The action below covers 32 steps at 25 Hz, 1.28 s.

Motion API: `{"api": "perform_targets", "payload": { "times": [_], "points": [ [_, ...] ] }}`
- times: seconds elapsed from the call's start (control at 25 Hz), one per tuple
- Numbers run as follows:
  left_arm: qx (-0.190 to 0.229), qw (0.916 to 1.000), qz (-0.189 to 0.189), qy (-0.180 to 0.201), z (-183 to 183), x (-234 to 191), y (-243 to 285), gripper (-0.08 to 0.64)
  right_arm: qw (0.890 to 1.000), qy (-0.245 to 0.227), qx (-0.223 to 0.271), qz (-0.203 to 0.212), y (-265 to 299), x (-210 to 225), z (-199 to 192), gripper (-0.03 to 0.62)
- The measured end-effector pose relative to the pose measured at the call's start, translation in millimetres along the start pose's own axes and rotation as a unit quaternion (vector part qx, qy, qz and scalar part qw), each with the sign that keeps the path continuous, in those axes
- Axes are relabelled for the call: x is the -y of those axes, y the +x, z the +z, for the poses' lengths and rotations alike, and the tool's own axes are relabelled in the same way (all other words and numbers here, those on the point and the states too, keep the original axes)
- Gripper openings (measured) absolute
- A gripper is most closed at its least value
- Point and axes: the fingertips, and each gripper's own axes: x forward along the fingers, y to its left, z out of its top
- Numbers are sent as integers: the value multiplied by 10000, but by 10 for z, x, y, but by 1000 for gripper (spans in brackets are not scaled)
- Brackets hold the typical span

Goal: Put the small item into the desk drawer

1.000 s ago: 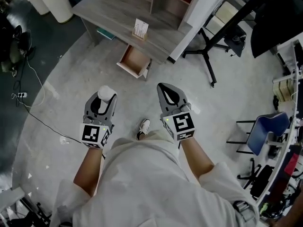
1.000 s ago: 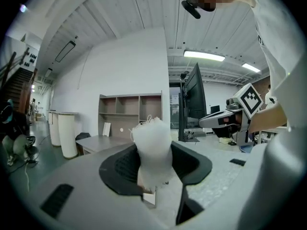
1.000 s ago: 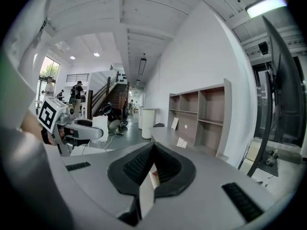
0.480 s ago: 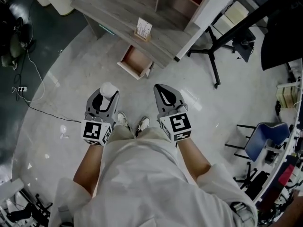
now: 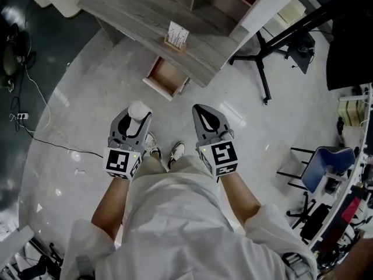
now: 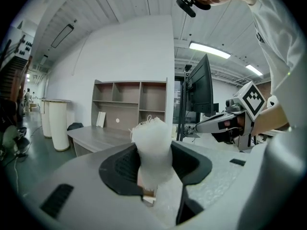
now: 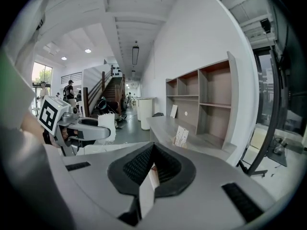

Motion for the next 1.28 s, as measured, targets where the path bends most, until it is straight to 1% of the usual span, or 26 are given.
{"api": "perform_targets", "payload": {
  "times": [0.2,0.32,0.4,0.8,1.0,1.28],
  "points": [
    [-336,9993,-153,-114,-339,-174,299,184,9997,48,-236,-4,271,2,-146,-3],
    [-455,9985,-250,-161,-524,-263,530,184,9991,67,-421,36,437,14,-264,-2],
    [-532,9979,-324,-152,-643,-309,683,184,9990,95,-446,36,542,37,-322,-3],
    [-1061,9926,-586,114,-1336,-536,1268,184,9976,145,-674,69,936,111,-733,-2],
    [-1300,9888,-689,269,-1590,-613,1508,184,9970,166,-747,120,1106,121,-939,-2],
    [-1615,9805,-937,612,-1949,-672,1797,184,9959,296,-838,146,1289,141,-1200,-2]
  ]
}}
